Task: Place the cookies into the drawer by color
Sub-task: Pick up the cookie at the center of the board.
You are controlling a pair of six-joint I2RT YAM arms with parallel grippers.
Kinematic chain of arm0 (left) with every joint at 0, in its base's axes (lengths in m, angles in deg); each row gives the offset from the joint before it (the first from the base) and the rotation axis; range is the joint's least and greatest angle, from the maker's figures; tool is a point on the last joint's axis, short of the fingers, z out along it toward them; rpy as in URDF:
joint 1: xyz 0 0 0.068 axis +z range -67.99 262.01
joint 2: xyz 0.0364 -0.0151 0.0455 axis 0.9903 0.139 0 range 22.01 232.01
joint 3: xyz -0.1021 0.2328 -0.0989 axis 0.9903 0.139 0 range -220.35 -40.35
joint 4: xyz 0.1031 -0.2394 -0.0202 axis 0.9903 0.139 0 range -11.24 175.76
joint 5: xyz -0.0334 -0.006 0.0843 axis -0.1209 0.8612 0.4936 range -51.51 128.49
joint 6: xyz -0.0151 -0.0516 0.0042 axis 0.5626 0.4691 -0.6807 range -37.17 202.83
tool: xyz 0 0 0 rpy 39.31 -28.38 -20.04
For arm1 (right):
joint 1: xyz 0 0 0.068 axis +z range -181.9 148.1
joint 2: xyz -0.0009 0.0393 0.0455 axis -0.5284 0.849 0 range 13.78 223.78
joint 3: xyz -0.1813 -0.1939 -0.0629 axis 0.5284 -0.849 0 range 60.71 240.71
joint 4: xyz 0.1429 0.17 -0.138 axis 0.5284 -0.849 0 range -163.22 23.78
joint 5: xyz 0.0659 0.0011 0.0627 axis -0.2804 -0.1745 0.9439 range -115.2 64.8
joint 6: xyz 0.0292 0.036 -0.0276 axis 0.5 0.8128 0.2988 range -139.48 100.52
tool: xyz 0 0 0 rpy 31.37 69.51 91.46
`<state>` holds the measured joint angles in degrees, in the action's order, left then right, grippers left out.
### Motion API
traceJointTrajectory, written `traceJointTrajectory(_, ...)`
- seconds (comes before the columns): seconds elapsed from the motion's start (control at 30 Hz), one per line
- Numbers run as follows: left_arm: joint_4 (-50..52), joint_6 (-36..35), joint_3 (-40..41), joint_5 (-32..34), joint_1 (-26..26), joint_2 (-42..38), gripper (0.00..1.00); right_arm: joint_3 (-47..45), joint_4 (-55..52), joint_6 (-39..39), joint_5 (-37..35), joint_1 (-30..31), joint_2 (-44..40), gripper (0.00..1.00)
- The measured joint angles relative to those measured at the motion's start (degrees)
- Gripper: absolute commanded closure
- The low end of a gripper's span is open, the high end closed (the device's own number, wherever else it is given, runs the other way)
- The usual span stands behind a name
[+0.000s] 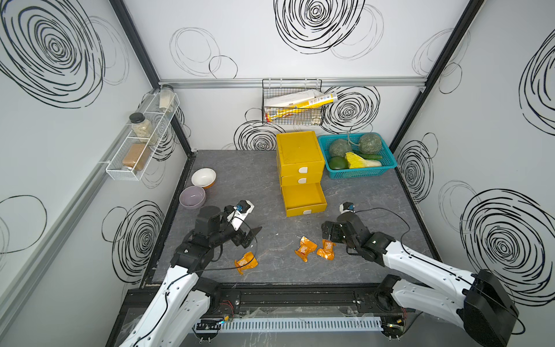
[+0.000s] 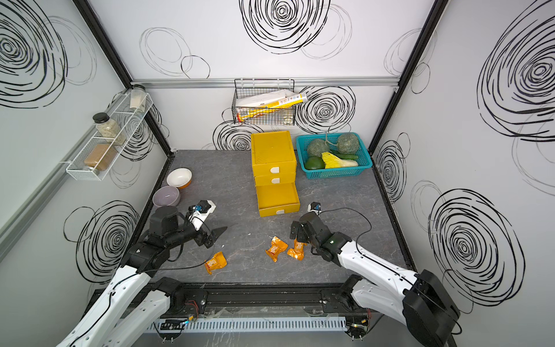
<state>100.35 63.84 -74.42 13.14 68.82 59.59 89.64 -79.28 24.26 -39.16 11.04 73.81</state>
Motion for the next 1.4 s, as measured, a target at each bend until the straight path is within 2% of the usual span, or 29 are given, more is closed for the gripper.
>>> traceJointTrajectory(0.17, -1.4, 0.02, 0.44, -2.45, 1.25, -0.94, 0.01, 0.0, -0.66, 0.76, 1.77, 0.04, 2.89, 0.09)
traceJointTrajectory(0.2, -1.79, 0.9, 0.57, -3.3, 1.46, -0.96, 0.01, 0.0, -0.79, 1.09, 2.1, 0.11, 3.61, 0.14)
traceJointTrajectory(0.5, -5.03, 4.48, 4.83, -10.73, 1.46, -1.7, 0.01, 0.0, -2.01, 4.28, 4.04, 1.14, 9.42, 0.2)
traceJointTrajectory(0.57, -5.38, 4.57, 4.83, -10.84, 0.94, -1.31, 0.01, 0.0, -1.99, 4.9, 4.24, 1.66, 10.64, 0.25)
traceJointTrajectory(0.77, -6.6, 4.94, 4.83, -10.49, -0.48, -1.09, 0.01, 1.11, -3.26, 5.79, 4.39, 3.48, 13.64, 0.31)
traceJointTrajectory(0.97, -6.73, 4.85, 4.83, -8.98, -1.42, -0.87, 0.01, 1.33, -3.58, 7.04, 3.69, 5.03, 14.36, 0.46)
traceJointTrajectory(1.1, -6.8, 4.85, 4.83, -8.63, -1.81, -0.96, 0.01, 1.31, -3.56, 7.91, 3.32, 5.4, 14.62, 0.52)
traceJointTrajectory(1.27, -6.8, 4.68, 4.83, -8.2, -1.81, -1.2, 0.01, 1.46, -3.65, 8.22, 2.38, 5.64, 14.97, 0.67)
traceJointTrajectory(1.4, -7.13, 4.61, 4.83, -8.2, -1.81, -1.97, 0.01, 1.49, -3.58, 8.2, 1.86, 5.64, 14.97, 0.71)
